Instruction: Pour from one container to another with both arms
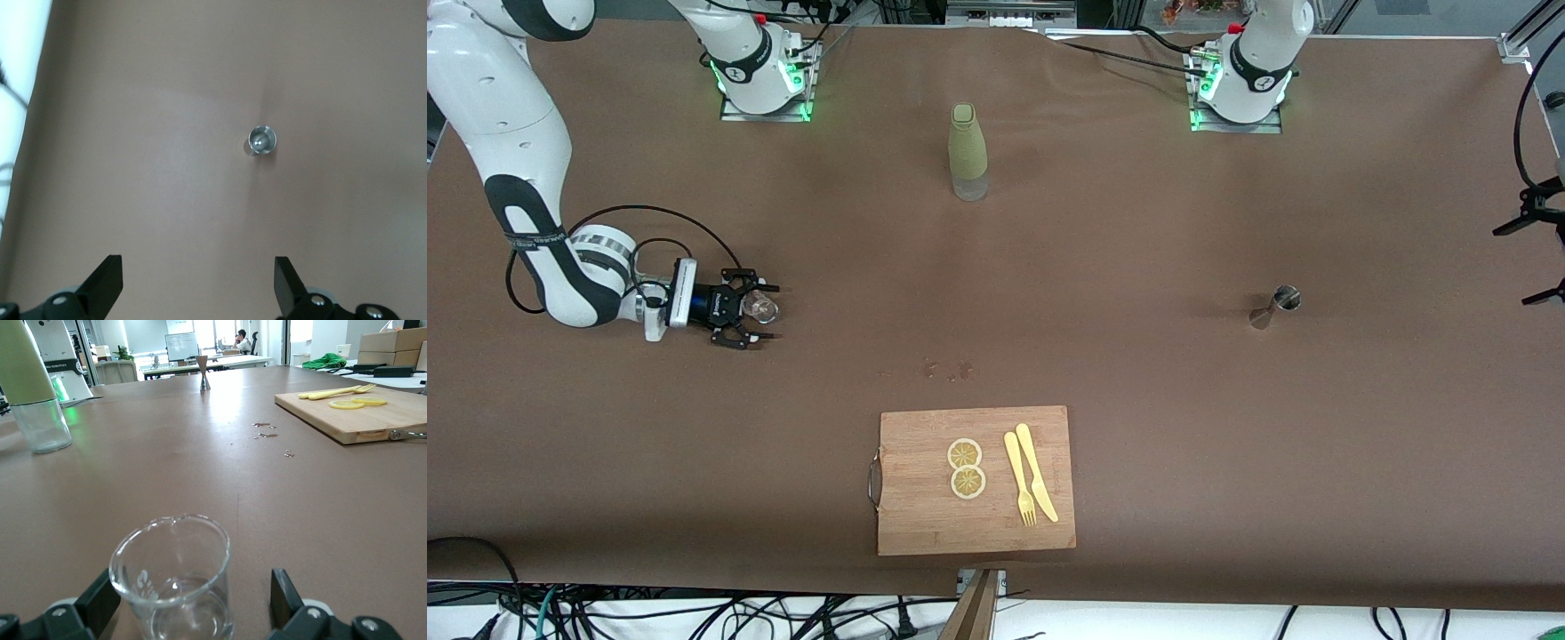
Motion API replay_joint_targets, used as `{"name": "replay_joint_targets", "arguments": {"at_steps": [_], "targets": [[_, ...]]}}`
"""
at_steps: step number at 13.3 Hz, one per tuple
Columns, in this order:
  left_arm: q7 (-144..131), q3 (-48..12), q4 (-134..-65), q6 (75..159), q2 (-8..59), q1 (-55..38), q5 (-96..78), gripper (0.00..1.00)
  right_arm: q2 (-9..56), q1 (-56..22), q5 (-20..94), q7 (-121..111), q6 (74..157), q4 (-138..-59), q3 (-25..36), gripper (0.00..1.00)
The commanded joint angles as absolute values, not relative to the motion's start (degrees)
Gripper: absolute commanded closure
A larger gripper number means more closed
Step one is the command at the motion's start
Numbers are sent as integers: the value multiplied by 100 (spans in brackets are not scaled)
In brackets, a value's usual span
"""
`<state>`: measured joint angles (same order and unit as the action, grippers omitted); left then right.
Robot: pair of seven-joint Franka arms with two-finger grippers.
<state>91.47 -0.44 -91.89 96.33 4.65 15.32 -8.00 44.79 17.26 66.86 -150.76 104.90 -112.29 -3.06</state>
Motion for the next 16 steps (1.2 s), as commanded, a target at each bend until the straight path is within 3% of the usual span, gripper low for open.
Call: {"name": "replay_joint_targets", "arguments": {"at_steps": [1, 9, 13, 16], "targets": [[7433, -114, -9378, 9449, 159, 1337, -327, 0, 4474, 1767, 6689, -15161, 10433, -11224, -176, 0], [3609, -149, -9308, 8659, -140, 766, -264, 0, 3983, 1767, 5881, -14723, 10327, -10872, 228, 0], [1350, -562, -9246, 8438, -255, 659, -255, 0, 3438, 1767, 5424, -13636, 10336, -10504, 272, 0], [1432, -493, -9298, 8533, -229, 668, -237, 0, 3174, 1714, 5046, -12371, 10336, -10003, 194, 0]]}}
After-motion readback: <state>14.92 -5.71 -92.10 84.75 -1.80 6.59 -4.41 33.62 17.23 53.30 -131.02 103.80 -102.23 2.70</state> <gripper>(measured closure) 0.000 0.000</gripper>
